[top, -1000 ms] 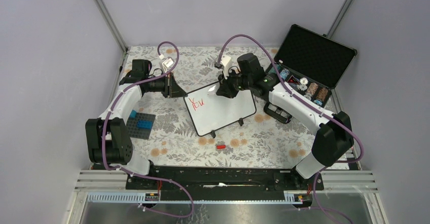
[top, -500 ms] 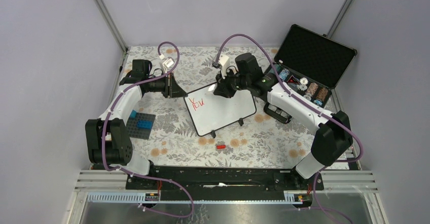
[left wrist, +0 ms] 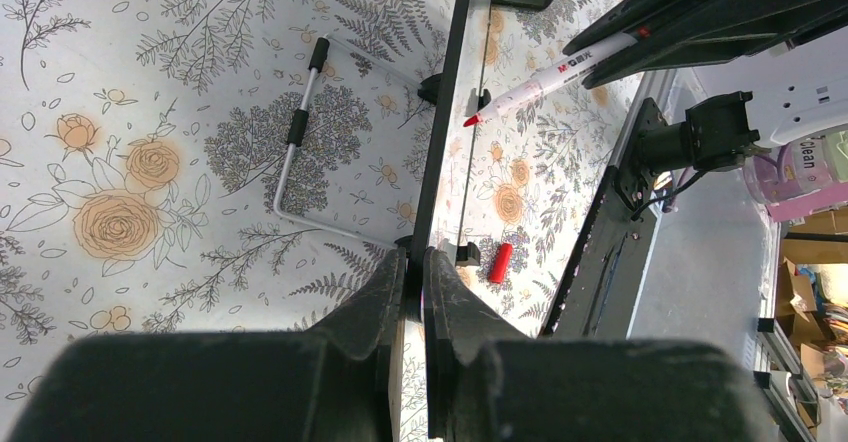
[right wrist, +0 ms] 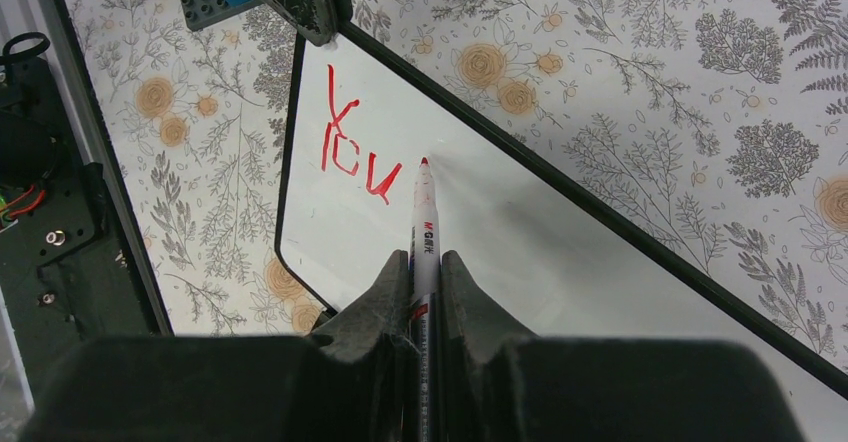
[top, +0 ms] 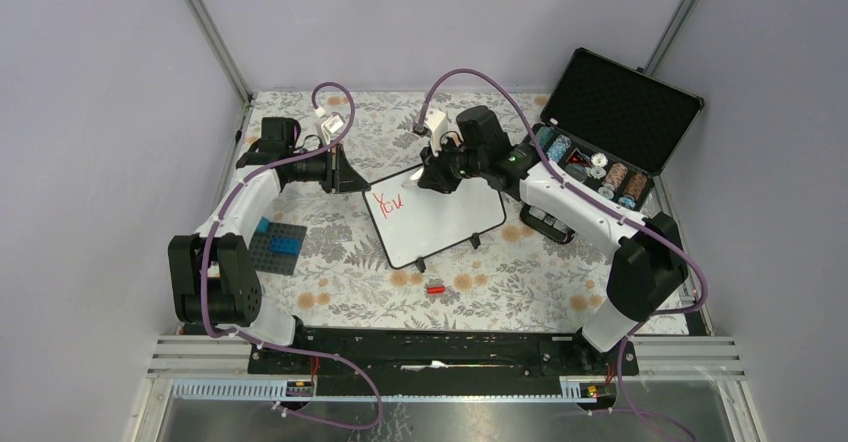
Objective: Write a sentence on the whiteboard
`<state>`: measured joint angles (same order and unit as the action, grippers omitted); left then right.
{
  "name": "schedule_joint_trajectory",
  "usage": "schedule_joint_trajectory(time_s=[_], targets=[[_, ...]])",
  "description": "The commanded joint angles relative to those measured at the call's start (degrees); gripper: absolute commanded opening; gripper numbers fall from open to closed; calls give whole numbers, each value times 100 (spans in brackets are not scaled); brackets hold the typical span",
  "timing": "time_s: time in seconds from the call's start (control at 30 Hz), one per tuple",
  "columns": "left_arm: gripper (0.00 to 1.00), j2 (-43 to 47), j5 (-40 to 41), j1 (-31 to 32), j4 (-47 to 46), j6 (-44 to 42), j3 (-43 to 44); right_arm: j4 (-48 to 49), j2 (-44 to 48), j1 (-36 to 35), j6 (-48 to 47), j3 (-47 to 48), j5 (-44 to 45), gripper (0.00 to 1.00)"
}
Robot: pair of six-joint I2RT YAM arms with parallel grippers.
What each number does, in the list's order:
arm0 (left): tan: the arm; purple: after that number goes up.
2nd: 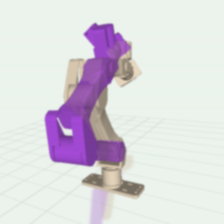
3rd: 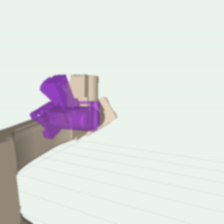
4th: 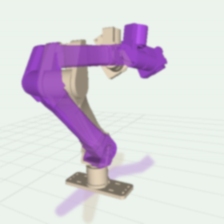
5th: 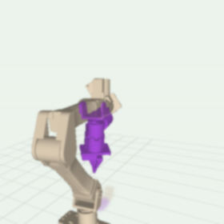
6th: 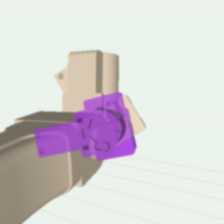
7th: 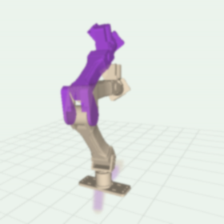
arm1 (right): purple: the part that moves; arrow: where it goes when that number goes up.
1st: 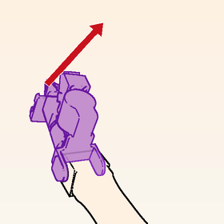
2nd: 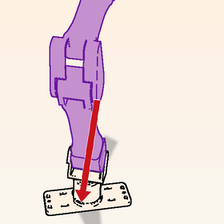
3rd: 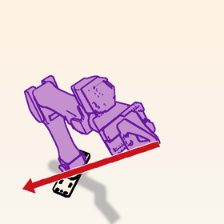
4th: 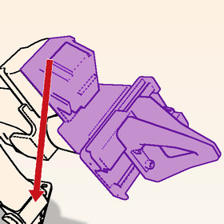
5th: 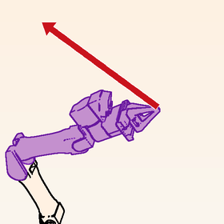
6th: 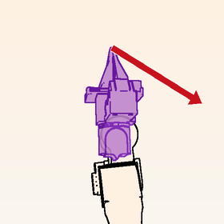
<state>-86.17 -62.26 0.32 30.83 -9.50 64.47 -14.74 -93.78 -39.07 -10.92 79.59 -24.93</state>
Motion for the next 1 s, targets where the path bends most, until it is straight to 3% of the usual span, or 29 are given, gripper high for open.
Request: schedule_joint_trajectory(time_s=[0.0, 0.43, 0.97], targets=[[0, 152, 111, 109, -42, -112, -42, 151, -58, -51, -112, 274, 146, 0], [0, 162, 161, 116, -17, -144, -26, 96, -86, -149, -210, 63, 192, 0], [0, 153, 163, 122, 72, -193, 11, 66, 549, -171, -237, -266, 174, 0]])
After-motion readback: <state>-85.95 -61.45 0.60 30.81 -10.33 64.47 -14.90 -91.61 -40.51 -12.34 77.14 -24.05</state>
